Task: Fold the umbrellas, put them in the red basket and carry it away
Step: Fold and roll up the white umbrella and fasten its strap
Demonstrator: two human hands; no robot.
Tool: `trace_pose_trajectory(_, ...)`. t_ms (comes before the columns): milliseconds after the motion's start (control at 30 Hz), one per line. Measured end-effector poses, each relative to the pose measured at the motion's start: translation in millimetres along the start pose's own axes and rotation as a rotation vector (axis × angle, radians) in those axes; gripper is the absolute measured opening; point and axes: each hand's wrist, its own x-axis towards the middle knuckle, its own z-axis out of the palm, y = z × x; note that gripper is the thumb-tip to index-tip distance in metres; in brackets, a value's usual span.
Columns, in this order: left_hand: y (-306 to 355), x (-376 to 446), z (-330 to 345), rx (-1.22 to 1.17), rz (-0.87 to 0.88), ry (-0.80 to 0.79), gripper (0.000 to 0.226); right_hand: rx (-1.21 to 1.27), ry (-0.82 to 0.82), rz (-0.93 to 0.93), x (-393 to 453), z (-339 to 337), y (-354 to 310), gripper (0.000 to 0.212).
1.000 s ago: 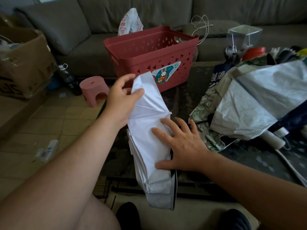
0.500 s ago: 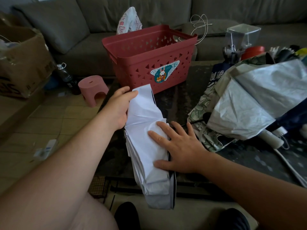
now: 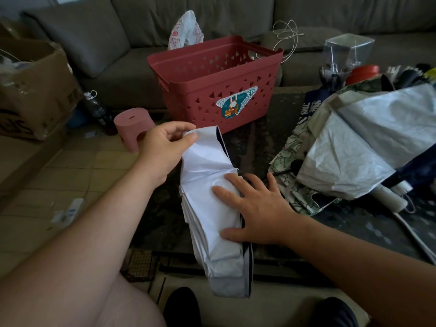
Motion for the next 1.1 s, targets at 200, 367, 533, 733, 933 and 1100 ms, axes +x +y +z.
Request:
trace_pose_trajectory(200,0,5,5,-0.273,-0.125,0.054,0.031,0.0,0.0,0.0,0,-3,-1,0.099)
trace_pose_trajectory(367,-12,9,-3,0.027,-0.034,0.114,0.034,0.006,-0.009,0.004,0,-5,-1,0.099)
trace_pose_trajectory(533,-20,17,-9,0.116,-0.018,0.183,0.025,0.011,0.001,0.0,0,-7,-2,0.099)
trace_pose_trajectory(733,-22,28,-5,-0.111,-0.282,-0.007,0.037,0.014,-0.005,0.002,0,-8,-3,0.099)
trace_pose_trajectory(933,-35,26,-5,-0.255,-0.57,-0.159,0.021,0.038,-0.019,0.007,0,-8,-2,0.099)
trace_pose_trajectory(1100,-31,40,0,-0.422,-0.474,-0.148,0.063,0.041,-0.021,0.009,0,-6,-2,0.099)
